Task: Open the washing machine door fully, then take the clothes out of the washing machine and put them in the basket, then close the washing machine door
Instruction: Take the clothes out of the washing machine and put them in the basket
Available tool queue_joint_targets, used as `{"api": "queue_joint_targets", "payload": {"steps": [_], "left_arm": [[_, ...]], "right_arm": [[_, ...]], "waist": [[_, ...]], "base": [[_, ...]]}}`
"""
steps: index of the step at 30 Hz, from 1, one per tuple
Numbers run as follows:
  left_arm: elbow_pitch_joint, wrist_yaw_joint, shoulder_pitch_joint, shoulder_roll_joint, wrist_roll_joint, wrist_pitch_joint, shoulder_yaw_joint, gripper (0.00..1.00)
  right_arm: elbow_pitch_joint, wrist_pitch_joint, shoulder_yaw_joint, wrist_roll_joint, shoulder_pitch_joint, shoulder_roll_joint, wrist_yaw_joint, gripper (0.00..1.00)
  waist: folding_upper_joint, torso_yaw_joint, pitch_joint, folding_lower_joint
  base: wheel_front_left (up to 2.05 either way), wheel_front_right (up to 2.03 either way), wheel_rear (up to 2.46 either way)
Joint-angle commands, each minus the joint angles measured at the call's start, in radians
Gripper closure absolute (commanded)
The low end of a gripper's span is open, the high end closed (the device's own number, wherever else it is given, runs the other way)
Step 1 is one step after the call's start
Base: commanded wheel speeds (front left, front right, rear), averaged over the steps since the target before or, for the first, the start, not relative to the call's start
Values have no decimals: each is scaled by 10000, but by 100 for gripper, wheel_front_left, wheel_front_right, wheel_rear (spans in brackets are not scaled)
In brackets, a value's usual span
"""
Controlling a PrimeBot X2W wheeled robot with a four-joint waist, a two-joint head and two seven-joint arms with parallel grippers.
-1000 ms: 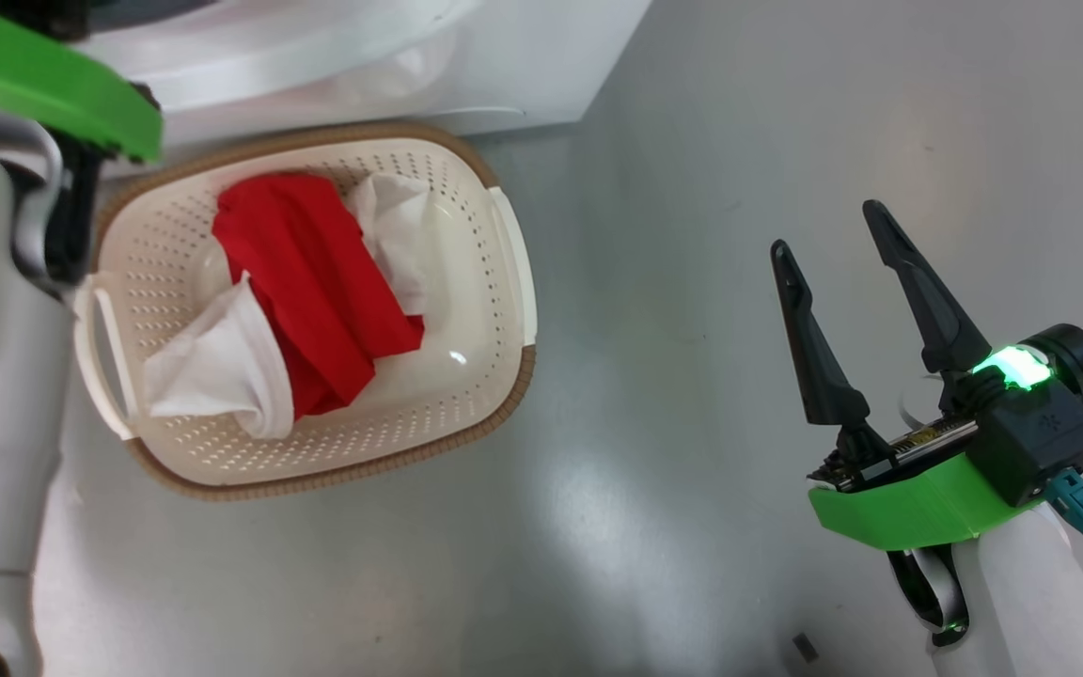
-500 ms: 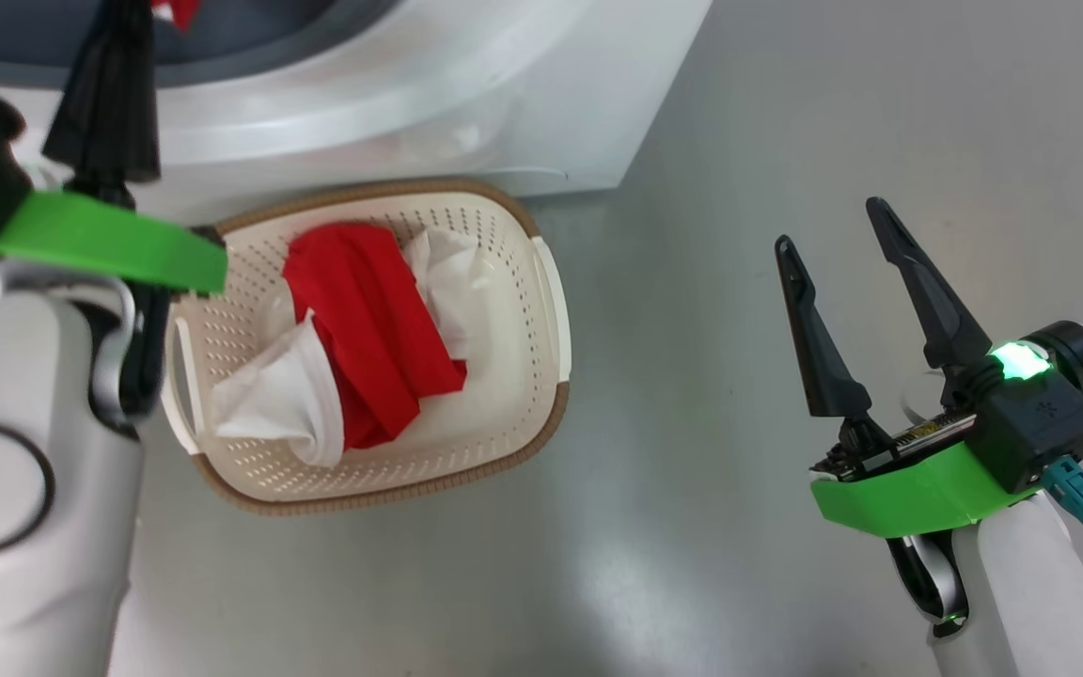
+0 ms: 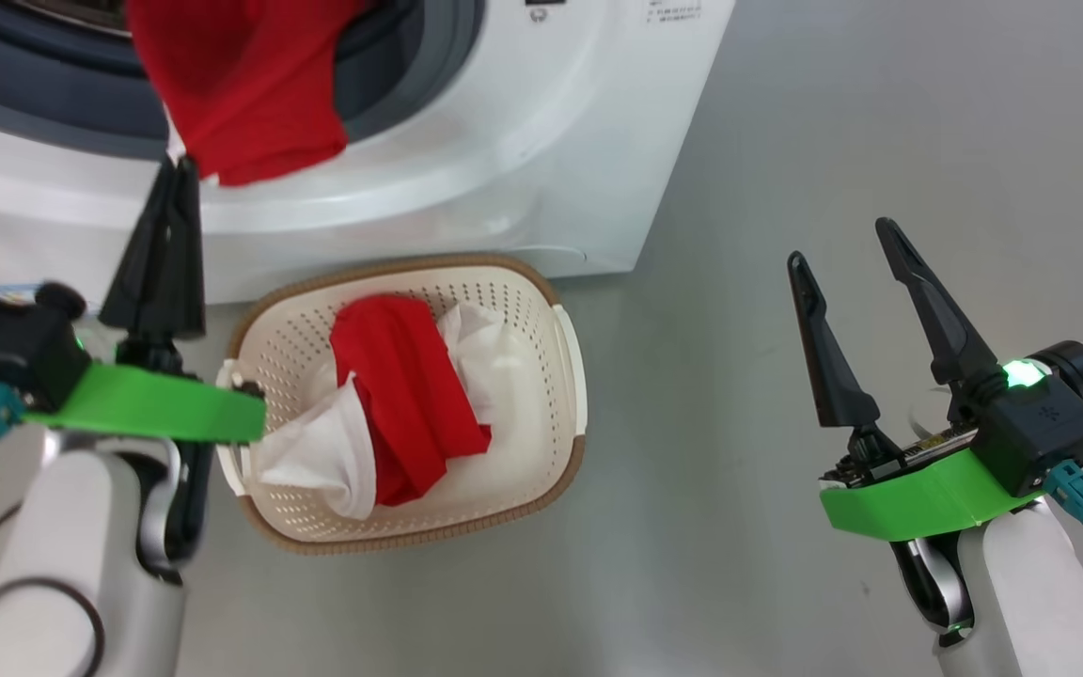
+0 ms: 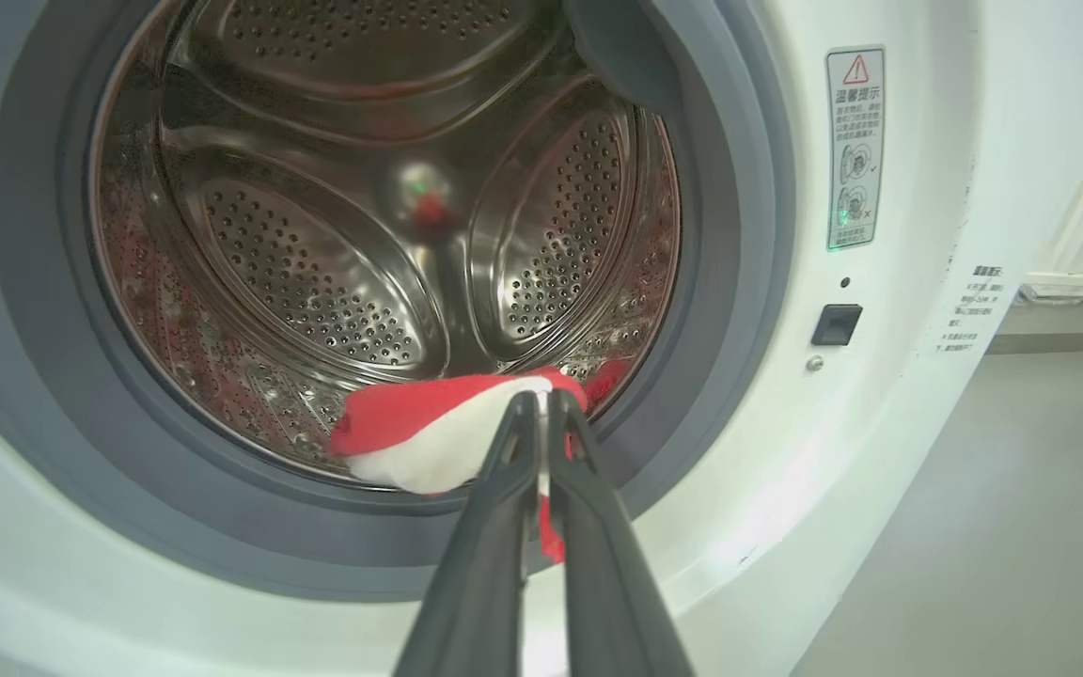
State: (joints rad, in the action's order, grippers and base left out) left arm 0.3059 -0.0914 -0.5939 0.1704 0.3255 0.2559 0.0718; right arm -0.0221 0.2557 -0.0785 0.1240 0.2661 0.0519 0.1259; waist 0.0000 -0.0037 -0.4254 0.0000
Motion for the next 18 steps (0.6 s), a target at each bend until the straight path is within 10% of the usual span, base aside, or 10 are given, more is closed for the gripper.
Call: {"api": "queue_joint_targets", "payload": {"steps": [1,18], "left_arm": [[-411,83,280,268,-84,58,-373,100],[-2454,465,3052,-104,-41,-149,-249,100]], "right_arm": [[184,61,-172,149,-191,-17,48,0],[-16,61,22,219,-820,-17,48,0]], "waist": [[0,110,344,0],[0,266,1924,0]], "base": [[0,0,0],[0,0,0]]}}
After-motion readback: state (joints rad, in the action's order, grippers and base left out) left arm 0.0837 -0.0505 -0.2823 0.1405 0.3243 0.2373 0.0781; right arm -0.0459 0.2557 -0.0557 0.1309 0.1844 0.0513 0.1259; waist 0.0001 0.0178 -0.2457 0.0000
